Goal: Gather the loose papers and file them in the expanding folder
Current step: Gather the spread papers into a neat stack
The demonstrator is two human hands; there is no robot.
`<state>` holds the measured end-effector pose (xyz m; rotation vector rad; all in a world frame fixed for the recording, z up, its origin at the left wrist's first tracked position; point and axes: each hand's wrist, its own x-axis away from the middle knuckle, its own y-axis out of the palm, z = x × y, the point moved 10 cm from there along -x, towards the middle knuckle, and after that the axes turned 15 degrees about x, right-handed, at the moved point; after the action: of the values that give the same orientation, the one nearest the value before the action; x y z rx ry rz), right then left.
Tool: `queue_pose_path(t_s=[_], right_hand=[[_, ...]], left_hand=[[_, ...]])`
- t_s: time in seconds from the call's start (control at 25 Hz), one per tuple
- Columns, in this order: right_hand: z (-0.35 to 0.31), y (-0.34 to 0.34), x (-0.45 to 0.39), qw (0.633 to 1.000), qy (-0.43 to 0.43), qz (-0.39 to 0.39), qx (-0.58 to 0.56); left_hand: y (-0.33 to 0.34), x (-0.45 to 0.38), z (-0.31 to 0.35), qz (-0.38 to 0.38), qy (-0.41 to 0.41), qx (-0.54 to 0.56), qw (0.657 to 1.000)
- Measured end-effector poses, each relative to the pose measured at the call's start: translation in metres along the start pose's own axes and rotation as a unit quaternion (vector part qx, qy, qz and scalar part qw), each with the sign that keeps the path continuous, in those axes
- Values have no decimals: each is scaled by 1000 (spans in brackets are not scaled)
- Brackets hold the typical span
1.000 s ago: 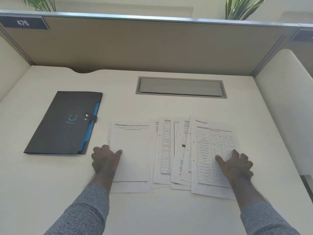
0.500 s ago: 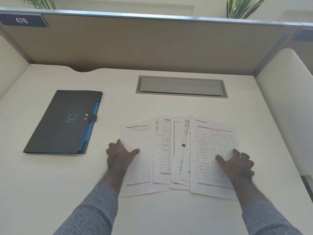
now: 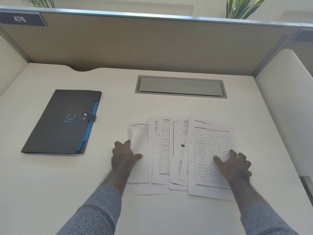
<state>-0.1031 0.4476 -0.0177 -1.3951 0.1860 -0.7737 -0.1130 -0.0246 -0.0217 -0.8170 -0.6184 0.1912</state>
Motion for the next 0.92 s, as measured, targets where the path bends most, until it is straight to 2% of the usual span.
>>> queue_pose_path(t_s=[0.2,0.44,0.92], right_hand=[[-9,-2,5,1000,-12,7,-3],[-22,-6,8,999,-36,8,-15],[-66,-4,31,990,-135,23,-19]], left_hand=[[20,4,16,-30,18,181,983],[43,12,31,-64,-5,395,917],[94,40,73,-199,-29,469,860]])
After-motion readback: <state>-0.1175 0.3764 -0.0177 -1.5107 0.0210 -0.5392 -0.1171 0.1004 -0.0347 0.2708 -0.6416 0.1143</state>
